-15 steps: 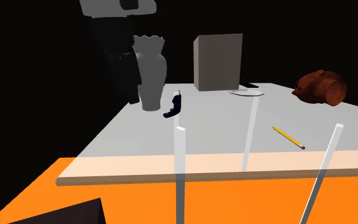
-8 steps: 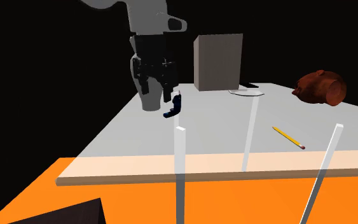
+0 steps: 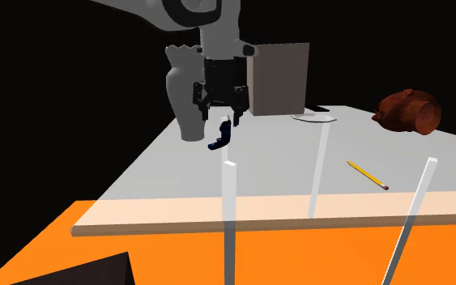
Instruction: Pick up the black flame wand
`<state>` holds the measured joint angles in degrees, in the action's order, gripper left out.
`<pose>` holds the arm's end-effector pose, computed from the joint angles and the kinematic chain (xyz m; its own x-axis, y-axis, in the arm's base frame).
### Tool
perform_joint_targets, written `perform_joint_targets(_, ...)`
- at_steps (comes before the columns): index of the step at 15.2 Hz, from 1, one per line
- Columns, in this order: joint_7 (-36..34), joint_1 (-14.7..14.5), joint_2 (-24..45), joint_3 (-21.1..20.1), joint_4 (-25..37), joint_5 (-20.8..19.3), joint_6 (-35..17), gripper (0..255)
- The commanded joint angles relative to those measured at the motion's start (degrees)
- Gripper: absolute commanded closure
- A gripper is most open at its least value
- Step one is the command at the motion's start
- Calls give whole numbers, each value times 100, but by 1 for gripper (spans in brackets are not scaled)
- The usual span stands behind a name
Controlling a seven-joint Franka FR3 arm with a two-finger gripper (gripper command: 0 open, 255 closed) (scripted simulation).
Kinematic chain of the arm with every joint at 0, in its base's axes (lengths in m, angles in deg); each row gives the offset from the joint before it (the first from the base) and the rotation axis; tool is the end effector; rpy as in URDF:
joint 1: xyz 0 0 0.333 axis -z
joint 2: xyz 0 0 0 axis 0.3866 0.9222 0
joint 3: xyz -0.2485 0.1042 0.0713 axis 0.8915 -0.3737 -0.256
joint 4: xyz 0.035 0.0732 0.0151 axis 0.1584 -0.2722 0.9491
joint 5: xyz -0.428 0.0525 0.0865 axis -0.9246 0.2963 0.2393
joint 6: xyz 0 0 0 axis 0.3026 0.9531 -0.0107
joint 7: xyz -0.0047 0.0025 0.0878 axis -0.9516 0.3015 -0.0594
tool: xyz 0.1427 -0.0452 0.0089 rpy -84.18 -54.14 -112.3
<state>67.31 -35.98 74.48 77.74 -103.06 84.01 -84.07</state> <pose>0.5925 0.1699 0.4957 0.7121 0.6922 0.1170 0.7011 -0.7100 -0.0666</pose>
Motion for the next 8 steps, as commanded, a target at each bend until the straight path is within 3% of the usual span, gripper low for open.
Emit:
perform_joint_targets(1, 273, -79, 413, -76, 423, -20, 46, 0)
perform_joint_targets(8, 1031, -416, 1862, -419, 2113, -221, 399, 0)
